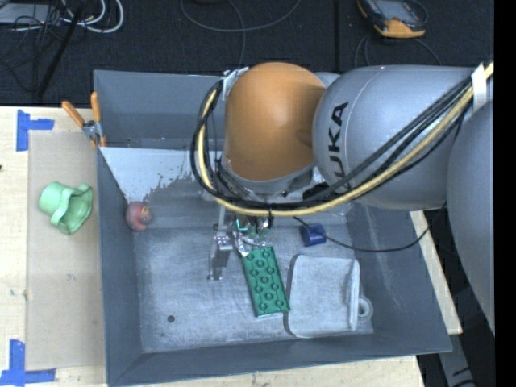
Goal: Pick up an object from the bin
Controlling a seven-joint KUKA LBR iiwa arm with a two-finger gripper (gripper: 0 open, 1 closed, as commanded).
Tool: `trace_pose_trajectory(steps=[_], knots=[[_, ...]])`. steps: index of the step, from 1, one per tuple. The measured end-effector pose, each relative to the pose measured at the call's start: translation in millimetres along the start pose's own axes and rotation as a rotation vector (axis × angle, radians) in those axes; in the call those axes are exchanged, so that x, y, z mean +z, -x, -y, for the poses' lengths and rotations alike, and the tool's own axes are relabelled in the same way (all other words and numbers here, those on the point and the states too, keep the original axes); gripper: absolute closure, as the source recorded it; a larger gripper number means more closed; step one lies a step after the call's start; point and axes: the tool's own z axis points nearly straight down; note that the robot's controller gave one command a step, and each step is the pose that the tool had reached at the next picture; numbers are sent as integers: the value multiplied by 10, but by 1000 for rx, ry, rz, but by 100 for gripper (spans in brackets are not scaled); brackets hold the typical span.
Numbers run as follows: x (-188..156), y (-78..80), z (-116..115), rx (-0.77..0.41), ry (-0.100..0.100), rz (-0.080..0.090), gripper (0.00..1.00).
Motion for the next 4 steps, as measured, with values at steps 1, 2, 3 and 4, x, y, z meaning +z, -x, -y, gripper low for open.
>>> trace_pose_trajectory(steps=[1, 2, 3, 4], knots=[[544, 110, 683, -2, -4, 2, 0], [1401, 40, 1337, -230, 8, 20, 0], [1387, 47, 1333, -229, 7, 20, 100], [1377, -180, 1288, -1084, -5, 32, 100]])
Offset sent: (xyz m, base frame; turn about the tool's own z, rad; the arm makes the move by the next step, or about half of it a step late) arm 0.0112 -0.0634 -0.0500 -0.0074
